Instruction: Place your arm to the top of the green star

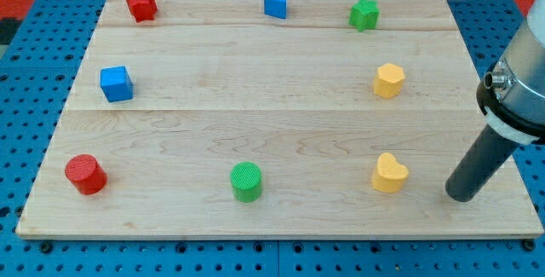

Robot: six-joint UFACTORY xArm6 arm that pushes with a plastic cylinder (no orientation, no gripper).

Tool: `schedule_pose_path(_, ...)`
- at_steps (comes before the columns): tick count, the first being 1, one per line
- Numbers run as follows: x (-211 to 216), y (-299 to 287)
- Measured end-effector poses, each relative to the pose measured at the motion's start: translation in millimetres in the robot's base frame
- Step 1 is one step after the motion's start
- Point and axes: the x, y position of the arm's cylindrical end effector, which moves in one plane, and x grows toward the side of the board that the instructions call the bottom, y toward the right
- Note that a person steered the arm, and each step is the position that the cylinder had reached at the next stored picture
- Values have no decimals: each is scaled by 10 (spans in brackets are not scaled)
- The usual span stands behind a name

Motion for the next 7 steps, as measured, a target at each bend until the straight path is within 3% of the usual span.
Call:
schedule_pose_path(4, -422, -38)
schedule_pose_path(7, -407, -48)
